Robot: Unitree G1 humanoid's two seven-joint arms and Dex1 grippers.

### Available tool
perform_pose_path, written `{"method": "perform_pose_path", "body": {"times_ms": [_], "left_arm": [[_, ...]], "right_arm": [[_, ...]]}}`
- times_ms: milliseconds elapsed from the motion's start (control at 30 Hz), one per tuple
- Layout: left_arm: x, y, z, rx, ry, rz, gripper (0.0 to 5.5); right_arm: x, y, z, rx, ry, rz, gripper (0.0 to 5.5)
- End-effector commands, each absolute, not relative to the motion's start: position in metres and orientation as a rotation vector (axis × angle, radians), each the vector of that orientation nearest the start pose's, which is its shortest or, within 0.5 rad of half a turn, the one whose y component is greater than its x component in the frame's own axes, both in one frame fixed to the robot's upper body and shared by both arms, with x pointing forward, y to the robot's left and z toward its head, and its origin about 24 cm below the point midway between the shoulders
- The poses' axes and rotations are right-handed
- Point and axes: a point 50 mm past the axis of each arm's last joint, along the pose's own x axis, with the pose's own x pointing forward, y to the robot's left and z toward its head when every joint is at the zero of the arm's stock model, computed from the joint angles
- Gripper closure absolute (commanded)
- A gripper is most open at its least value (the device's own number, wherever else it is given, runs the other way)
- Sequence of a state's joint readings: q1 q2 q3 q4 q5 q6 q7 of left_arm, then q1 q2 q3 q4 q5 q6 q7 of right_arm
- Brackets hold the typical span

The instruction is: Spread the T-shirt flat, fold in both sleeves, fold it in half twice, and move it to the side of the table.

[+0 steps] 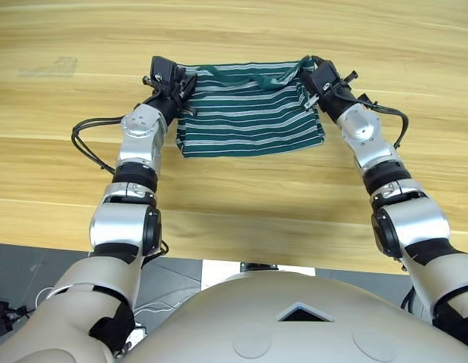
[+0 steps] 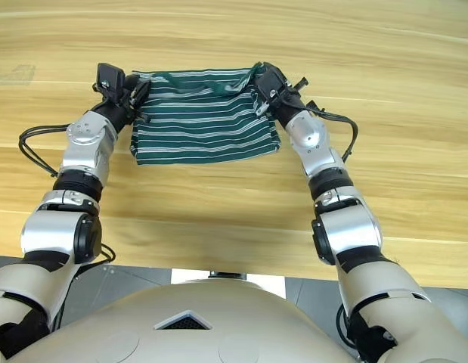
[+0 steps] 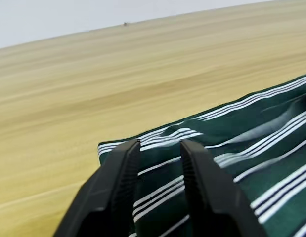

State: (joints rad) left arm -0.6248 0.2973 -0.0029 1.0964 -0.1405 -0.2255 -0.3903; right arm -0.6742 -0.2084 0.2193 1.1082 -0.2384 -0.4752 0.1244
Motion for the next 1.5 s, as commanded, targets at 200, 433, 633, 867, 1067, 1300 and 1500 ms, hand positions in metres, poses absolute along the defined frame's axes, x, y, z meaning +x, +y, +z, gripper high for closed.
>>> {"method": "perform_pose_path", "body": {"times_ms": [200,433,633,867,1067,1300,1500], "left_arm": [[0.358,0.225,0.033,0.054,0.221,-0.021,2.47],[0.291,0.212,0.046,0.433,-0.229,-0.358,1.69],[0.299,0.187,0.035,0.526,-0.045,-0.68,1.69],[0.332,0.184,0.006,0.328,0.352,-0.655,1.69],[0.323,0.192,-0.02,-0.011,0.517,-0.466,1.69],[0.184,0.141,-0.052,-0.391,0.633,-0.558,1.69],[0.121,0.13,-0.012,-0.519,0.694,-0.528,1.69]], "right_arm": [[0.364,-0.143,0.024,-0.405,0.189,0.154,2.24],[0.313,-0.144,0.028,-0.328,-0.163,0.238,1.82],[0.268,-0.118,0.029,-0.214,-0.217,0.239,1.82],[0.251,-0.1,0.038,-0.267,-0.285,0.277,1.82],[0.234,-0.098,0.035,-0.312,-0.299,0.278,1.82],[0.224,-0.1,0.03,-0.346,-0.262,0.256,1.82],[0.218,-0.089,0.028,-0.356,-0.251,0.286,1.82]]}}
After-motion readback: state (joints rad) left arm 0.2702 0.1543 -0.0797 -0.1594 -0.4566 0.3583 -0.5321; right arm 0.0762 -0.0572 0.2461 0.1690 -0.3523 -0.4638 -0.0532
